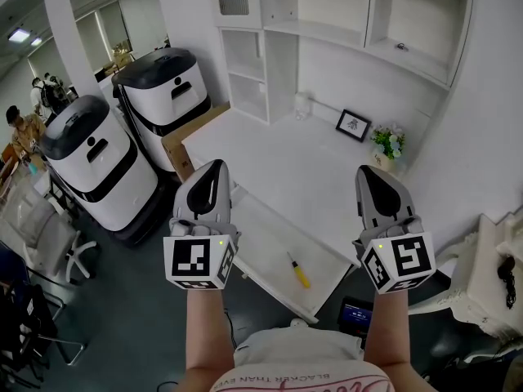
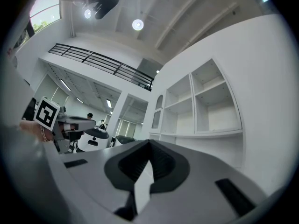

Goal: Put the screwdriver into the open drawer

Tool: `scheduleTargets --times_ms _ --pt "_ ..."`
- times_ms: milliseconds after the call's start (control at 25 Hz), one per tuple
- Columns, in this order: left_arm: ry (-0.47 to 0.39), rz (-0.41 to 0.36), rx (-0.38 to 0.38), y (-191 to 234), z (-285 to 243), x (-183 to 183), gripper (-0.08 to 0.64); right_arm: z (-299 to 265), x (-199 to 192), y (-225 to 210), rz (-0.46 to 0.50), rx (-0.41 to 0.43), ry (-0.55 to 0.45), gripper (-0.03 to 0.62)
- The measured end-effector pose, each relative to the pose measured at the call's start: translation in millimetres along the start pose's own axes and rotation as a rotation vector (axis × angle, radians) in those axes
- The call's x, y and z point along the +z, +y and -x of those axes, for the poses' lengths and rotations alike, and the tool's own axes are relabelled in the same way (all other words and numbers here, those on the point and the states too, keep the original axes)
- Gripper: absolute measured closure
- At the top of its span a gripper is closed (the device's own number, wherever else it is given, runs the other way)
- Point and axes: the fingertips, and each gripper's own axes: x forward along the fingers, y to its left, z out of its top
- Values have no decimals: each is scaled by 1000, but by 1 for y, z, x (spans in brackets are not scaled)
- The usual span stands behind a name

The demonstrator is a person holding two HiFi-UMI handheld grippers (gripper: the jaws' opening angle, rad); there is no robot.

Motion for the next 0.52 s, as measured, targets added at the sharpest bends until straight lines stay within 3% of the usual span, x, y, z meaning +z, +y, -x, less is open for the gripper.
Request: scheduleTargets --times_ms 320,520 --pt "13 -48 -26 -4 -2 -4 551 -2 -4 -2 -8 -17 3 586" --pt "-12 -40 -43 -6 -6 -2 552 -5 -5 -5 -2 -25 5 586"
